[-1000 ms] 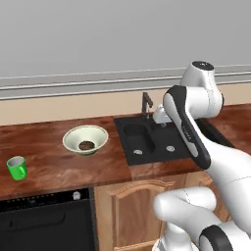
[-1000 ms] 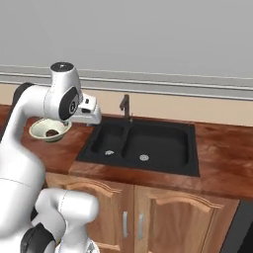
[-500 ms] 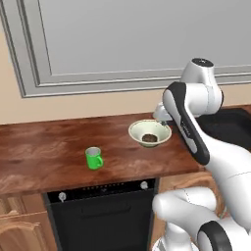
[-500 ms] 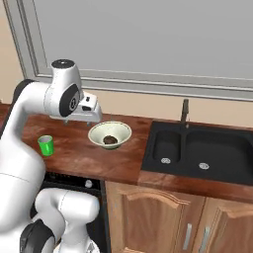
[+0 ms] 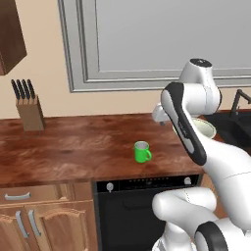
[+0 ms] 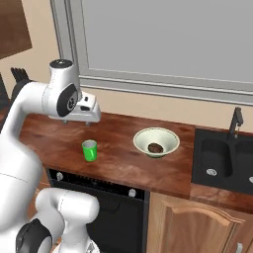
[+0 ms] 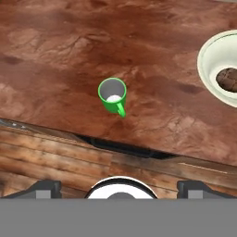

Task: Move the mug from next to the sink to the open cabinet. Then, move the bowl with the potato to the fridge to clear the area for faucet cleaning.

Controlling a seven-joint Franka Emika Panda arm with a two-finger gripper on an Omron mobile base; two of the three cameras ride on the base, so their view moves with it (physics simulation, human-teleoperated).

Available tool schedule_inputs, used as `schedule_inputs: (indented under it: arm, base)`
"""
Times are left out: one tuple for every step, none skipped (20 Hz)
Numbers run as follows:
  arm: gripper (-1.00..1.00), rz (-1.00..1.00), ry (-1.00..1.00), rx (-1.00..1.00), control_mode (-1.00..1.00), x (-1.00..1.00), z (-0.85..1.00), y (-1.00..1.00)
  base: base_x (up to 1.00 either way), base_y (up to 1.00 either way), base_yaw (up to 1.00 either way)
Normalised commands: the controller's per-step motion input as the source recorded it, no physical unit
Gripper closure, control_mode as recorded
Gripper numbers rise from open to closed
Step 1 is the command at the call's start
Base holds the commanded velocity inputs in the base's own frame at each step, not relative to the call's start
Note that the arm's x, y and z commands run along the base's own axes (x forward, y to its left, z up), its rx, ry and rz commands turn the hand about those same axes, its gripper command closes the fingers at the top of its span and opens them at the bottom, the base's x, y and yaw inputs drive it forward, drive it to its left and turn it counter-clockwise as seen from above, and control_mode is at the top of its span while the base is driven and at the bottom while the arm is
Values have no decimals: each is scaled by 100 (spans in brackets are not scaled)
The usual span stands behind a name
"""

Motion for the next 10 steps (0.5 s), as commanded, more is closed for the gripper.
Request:
schedule_inputs:
  arm:
    - [-100, 0, 0, 0, 100, 0, 0, 0]
    - [-100, 0, 0, 0, 100, 0, 0, 0]
    - [-100, 0, 0, 0, 100, 0, 0, 0]
    - [-100, 0, 0, 0, 100, 0, 0, 0]
    - [-100, 0, 0, 0, 100, 0, 0, 0]
    - [-100, 0, 0, 0, 100, 0, 0, 0]
    - [-100, 0, 0, 0, 100, 0, 0, 0]
    - [-100, 0, 0, 0, 100, 0, 0, 0]
    - [-100, 0, 0, 0, 100, 0, 0, 0]
    - [-100, 0, 0, 0, 100, 0, 0, 0]
  base:
    - [0, 0, 0]
    - [0, 0, 0]
    - [0, 0, 0]
    - [0, 0, 0]
    - [0, 0, 0]
    - [0, 0, 0]
    - [0, 0, 0]
    - [0, 0, 0]
    - [11, 0, 0]
    - [21, 0, 0]
